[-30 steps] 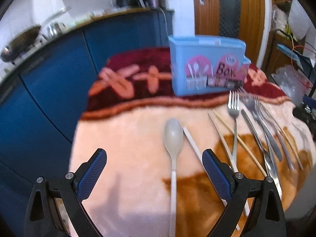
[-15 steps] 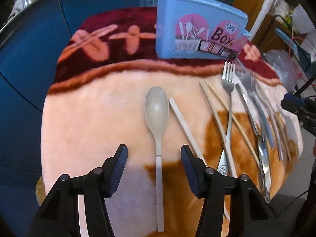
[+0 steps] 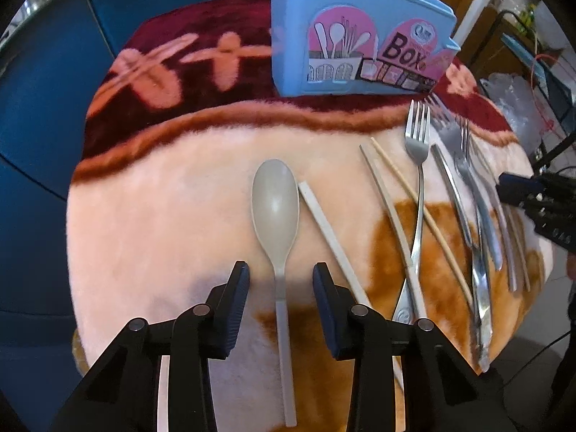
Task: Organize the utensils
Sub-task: 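Grasp the beige spoon with the left tool while the right tool grasps a wooden chopstick, then lift the beige spoon with the left tool while the right tool lifts the wooden chopstick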
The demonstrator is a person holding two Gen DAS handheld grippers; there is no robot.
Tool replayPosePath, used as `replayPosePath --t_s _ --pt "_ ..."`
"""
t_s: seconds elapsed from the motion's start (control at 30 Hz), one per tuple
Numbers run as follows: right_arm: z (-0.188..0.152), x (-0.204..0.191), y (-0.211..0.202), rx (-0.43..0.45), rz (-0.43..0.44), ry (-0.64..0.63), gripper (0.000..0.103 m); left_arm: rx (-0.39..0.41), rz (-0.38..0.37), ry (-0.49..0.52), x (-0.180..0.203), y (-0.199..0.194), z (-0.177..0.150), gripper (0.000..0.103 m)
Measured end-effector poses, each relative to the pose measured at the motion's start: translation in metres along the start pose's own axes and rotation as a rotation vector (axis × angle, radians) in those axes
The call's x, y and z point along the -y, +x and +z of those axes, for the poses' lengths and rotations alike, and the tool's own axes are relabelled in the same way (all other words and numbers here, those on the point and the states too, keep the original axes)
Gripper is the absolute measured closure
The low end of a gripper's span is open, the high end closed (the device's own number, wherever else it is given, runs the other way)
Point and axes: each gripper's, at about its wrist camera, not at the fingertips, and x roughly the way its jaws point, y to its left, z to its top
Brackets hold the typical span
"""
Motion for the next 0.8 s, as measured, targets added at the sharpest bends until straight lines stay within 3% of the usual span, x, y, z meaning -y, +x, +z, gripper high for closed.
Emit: replayPosePath --t_s 0.07,0.13,0.23,0.33,0.47,0.57,0.8 --pt "0.001 0.006 0.0 0.006 0.021 0.039 0.095 -0.001 -0.011 -0.016 -0.003 0.001 0.005 0.077" --pt "0.0 0.012 -0.002 0.019 0.042 0.069 0.097 0.004 -0.032 -0.039 -0.006 0.001 0.007 0.089" --pt "-0.007 0.018 -0.007 0.049 0.065 0.102 0.097 0.04 -0.061 -0.057 -0.011 -0.001 0.005 0.089" --pt "-0.014 0.014 -0.024 0.133 0.036 0.085 0.097 0.102 -0.066 -0.068 -0.014 -0.009 -0.002 0.09" --pt "-0.023 0.006 -0.054 0.299 0.031 0.066 0.097 0.264 -0.079 -0.07 -0.018 -0.041 -0.012 0.09" --pt "-0.023 -0.002 -0.068 0.385 -0.024 0.064 0.097 0.399 -0.02 -0.091 -0.017 -0.059 -0.016 0.09" --pt "-0.013 -0.004 -0.104 0.592 0.018 0.091 0.097 0.598 -0.04 -0.125 -0.012 -0.093 0.001 0.092"
